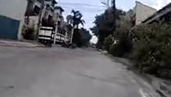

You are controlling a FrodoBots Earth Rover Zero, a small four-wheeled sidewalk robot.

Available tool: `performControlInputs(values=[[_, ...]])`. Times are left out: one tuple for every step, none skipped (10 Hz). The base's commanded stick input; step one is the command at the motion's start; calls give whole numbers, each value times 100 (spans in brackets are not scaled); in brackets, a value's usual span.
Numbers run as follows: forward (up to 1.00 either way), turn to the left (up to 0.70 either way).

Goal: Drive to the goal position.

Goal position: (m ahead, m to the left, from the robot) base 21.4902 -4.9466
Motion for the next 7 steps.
performControlInputs(values=[[99, -28], [99, -27], [99, 0], [99, 0], [100, 0], [100, 0], [100, 0]])
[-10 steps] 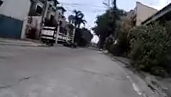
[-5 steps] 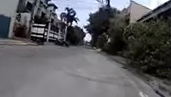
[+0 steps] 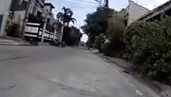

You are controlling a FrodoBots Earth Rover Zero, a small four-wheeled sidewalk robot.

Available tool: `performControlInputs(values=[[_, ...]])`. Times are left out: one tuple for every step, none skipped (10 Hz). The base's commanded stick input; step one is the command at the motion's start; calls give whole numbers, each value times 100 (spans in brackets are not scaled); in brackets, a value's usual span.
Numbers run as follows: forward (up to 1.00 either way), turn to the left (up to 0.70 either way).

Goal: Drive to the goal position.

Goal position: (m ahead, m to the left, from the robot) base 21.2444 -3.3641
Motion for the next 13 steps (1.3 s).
performControlInputs(values=[[100, 0], [100, 0], [100, -8], [100, -16], [100, -9], [100, 0], [100, 0], [100, 0], [100, 0], [100, 0], [100, -1], [100, -2], [100, -3]])
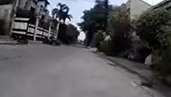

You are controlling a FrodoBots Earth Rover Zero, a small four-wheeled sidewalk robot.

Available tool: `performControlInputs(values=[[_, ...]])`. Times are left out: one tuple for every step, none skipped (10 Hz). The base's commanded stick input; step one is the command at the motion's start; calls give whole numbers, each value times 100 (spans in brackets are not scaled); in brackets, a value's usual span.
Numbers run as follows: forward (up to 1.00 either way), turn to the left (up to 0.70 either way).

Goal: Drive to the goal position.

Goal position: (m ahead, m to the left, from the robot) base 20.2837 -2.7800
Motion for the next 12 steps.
performControlInputs(values=[[100, -4], [100, -2], [100, 0], [100, 0], [100, 0], [100, 0], [100, 0], [100, 0], [100, -1], [100, -2], [100, -5], [100, -19]])
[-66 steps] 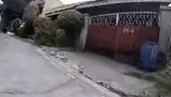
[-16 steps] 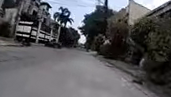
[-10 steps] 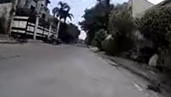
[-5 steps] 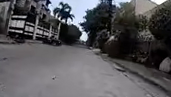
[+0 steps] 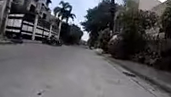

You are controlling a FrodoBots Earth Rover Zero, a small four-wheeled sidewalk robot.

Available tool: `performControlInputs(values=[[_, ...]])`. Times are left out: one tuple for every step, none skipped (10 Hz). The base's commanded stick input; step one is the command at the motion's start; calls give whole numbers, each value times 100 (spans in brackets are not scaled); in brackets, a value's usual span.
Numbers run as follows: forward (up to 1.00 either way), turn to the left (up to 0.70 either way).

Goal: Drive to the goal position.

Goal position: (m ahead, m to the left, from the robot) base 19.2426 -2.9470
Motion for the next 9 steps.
performControlInputs(values=[[100, -25], [100, -15], [100, -2], [100, 0], [100, -18], [100, -17], [100, -6], [100, -13], [100, -24]])
